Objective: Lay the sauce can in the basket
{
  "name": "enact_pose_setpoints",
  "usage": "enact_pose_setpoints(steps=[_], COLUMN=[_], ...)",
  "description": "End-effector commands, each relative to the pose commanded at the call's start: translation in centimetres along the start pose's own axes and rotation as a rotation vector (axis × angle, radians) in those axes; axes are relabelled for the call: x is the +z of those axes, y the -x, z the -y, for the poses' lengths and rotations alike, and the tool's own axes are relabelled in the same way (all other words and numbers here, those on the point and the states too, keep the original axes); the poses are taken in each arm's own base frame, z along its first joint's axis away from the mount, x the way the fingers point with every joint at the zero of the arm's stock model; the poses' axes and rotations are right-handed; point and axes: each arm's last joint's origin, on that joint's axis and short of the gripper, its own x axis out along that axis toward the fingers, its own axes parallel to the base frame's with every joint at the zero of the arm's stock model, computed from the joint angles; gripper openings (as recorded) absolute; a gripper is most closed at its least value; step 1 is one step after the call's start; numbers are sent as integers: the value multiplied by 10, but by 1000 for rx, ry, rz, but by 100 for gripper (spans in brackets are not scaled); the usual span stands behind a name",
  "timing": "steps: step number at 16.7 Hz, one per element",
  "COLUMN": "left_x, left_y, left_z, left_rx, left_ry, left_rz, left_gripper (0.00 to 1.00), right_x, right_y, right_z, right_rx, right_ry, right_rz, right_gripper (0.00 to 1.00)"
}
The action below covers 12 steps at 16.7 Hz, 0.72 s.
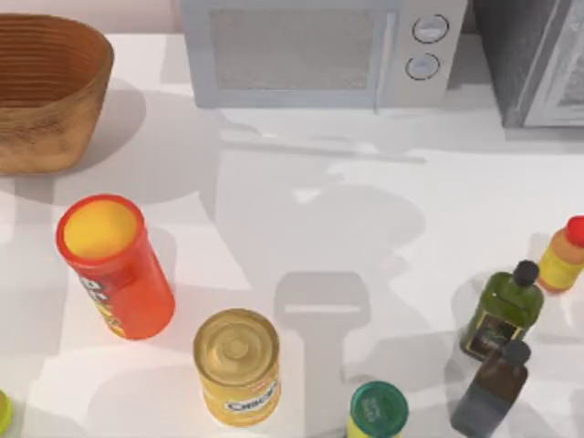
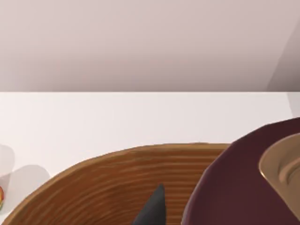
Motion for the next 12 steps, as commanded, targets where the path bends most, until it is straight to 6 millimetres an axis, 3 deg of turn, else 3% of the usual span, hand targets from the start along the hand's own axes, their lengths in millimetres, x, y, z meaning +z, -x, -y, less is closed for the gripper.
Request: enact_pose_setpoints(steps=[3,6,12], left_x=[-6,-6,-6], left_y=[-19,-19,-19], left_z=[0,0,0], left_rx=[3,3,3], left_ry=[1,1,1], left_rz=[2,2,2], left_gripper=[0,0,45], right_x=[0,0,0], right_y=[0,0,0], right_z=[0,0,0], right_rx=[0,0,0], right_ry=[0,0,0], right_rz=[0,0,0], right_gripper=[100,100,100])
